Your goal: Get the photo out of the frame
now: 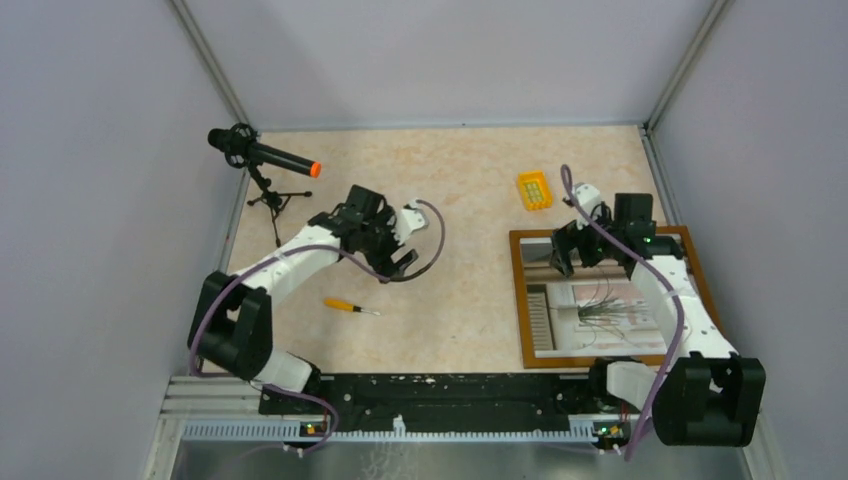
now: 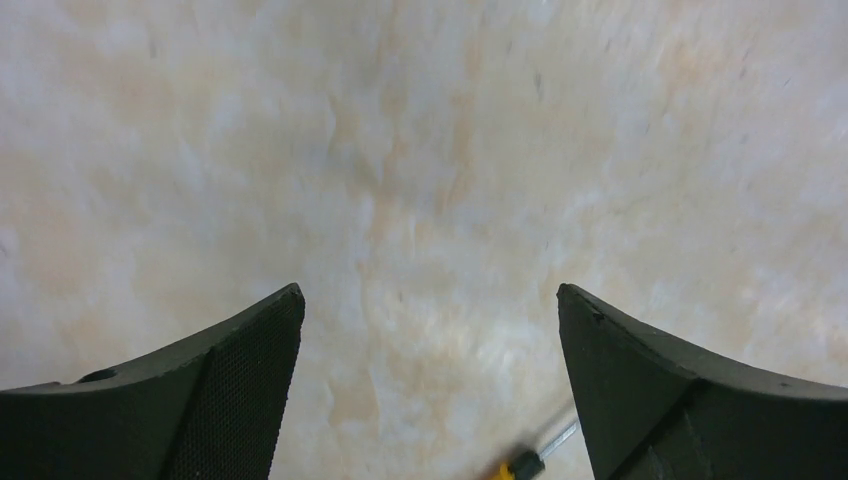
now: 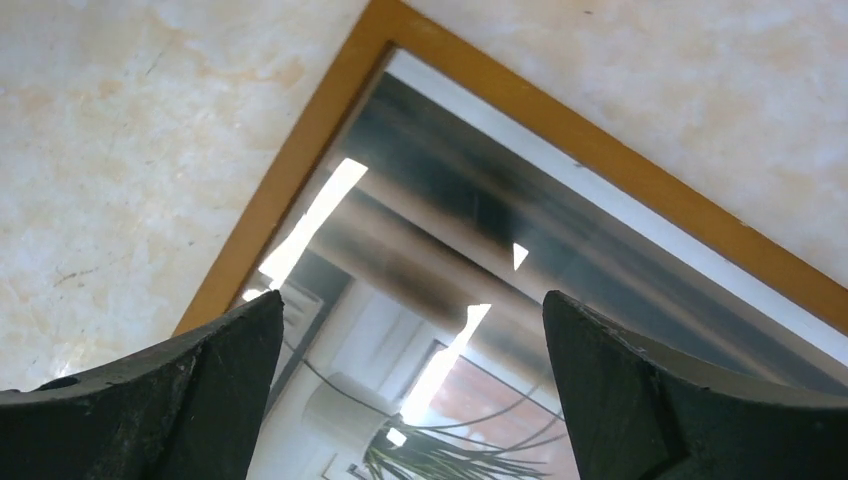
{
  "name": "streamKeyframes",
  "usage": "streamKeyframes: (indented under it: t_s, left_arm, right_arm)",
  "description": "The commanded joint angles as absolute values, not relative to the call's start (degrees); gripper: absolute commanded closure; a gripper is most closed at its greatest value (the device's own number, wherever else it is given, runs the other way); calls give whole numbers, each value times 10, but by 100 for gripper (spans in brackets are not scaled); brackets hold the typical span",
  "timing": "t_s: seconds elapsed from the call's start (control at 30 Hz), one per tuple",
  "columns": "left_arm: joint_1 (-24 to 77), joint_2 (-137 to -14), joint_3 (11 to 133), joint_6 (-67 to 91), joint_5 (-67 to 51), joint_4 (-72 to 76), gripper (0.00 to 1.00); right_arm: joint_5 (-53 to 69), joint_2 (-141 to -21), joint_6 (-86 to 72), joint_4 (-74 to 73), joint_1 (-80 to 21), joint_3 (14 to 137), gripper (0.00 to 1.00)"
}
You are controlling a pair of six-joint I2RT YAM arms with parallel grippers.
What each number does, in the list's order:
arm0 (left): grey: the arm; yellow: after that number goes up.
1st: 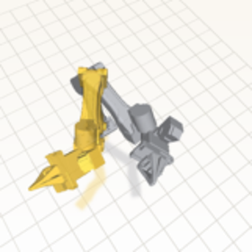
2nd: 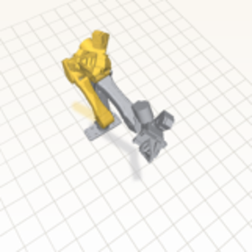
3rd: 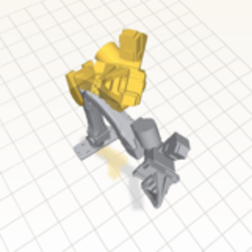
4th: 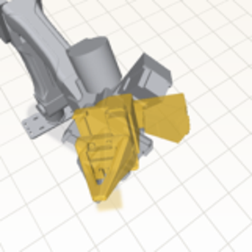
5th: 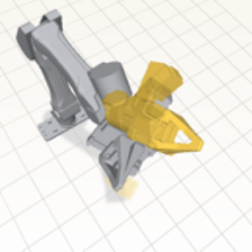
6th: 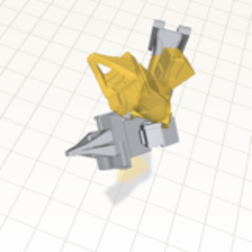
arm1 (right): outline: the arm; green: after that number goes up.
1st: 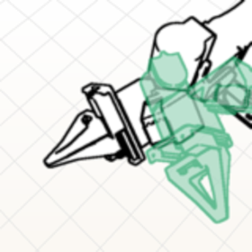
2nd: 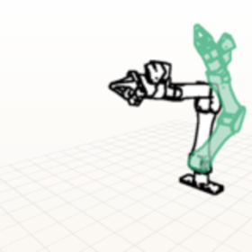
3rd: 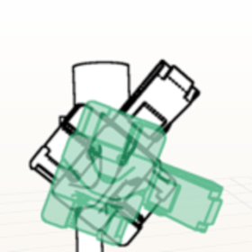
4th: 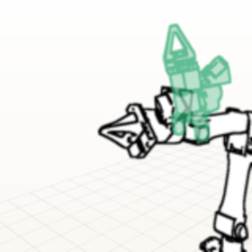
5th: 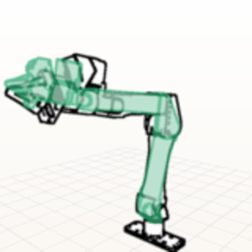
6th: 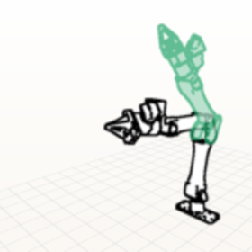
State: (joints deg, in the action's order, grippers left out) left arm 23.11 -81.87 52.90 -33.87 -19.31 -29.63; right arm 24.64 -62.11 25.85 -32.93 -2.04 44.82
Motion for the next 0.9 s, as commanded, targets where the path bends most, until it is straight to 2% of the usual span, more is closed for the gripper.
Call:
streamKeyframes:
  t_s: [0.0,0.37,0.5,0.63,0.87]
  left_arm:
    - [304,-914,667,-315,-222,-280,1]
    - [404,-1230,1073,-236,-252,-303,2]
    - [432,-1305,1154,-219,-248,-286,1]
    - [456,-1374,1236,-209,-244,-291,2]
    - [474,-1437,1283,-174,-206,-246,3]
  right_arm:
    - [300,-653,271,-357,66,507,1]
    - [328,-674,365,-452,280,519,1]
    - [339,-685,414,-494,334,521,1]
    - [332,-683,437,-504,345,511,1]
    - [323,-670,440,-503,345,501,1]
